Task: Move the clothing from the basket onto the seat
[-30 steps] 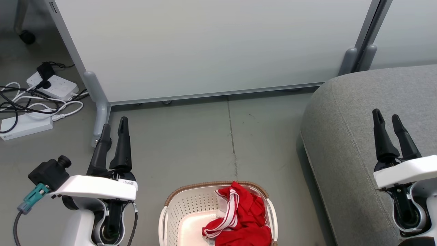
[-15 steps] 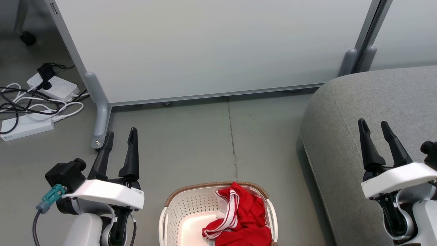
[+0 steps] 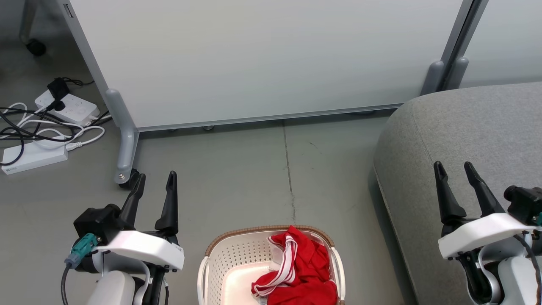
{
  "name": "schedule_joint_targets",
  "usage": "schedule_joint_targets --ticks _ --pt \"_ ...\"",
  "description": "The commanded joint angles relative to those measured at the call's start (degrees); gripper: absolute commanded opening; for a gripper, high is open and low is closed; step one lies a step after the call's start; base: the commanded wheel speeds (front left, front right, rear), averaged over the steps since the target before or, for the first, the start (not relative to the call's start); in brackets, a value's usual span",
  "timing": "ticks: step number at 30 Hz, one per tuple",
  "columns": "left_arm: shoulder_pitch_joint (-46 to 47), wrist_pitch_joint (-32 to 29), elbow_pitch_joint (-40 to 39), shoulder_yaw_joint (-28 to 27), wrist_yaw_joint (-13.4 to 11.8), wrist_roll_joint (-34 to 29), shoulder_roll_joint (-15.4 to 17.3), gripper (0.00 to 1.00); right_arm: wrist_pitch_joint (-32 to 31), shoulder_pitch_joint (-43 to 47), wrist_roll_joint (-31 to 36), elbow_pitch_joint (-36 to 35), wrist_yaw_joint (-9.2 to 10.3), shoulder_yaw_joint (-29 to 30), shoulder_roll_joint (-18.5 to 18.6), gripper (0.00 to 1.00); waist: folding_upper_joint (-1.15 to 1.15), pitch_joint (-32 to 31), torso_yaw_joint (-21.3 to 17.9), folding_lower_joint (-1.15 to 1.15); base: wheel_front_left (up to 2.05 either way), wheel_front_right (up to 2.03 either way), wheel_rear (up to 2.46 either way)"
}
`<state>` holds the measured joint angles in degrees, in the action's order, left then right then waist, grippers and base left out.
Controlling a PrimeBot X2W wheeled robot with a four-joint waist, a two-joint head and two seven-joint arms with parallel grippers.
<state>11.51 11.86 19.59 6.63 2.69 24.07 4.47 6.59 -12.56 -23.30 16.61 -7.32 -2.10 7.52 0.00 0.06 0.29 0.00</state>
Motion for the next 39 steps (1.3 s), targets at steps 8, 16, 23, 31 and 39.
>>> schedule_joint_targets --ticks 8,16,23,31,39 --pt "0.12 1.00 2.79 0.26 -1.13 -4.40 0.40 1.00 1.69 0.31 4.37 1.06 -0.24 -0.89 0.09 1.00 0.00 -0.08 0.05 0.00 0.00 0.00 0.00" --pt "0.32 1.48 4.16 0.32 -1.78 -7.06 0.41 1.00 2.57 0.74 6.86 1.90 -0.25 -1.06 -0.22 1.00 0.00 -0.13 0.10 0.00 0.00 0.00 0.00" --pt "0.14 1.99 4.95 0.53 -2.23 -9.74 0.48 1.00 3.45 0.90 9.18 2.59 -0.26 -0.71 -0.51 1.00 0.00 -0.15 0.28 0.00 0.00 0.00 0.00" --pt "-0.30 2.55 6.17 0.70 -2.76 -11.75 0.18 1.00 4.34 1.33 11.11 2.87 -0.27 -0.30 -0.89 1.00 0.00 -0.38 0.56 0.00 0.00 0.00 0.00" --pt "-0.15 3.06 7.10 0.83 -2.99 -13.37 -0.02 1.00 5.12 2.00 12.84 2.51 -0.27 0.48 -1.37 1.00 0.00 -0.30 0.71 0.00 0.00 0.00 0.00"
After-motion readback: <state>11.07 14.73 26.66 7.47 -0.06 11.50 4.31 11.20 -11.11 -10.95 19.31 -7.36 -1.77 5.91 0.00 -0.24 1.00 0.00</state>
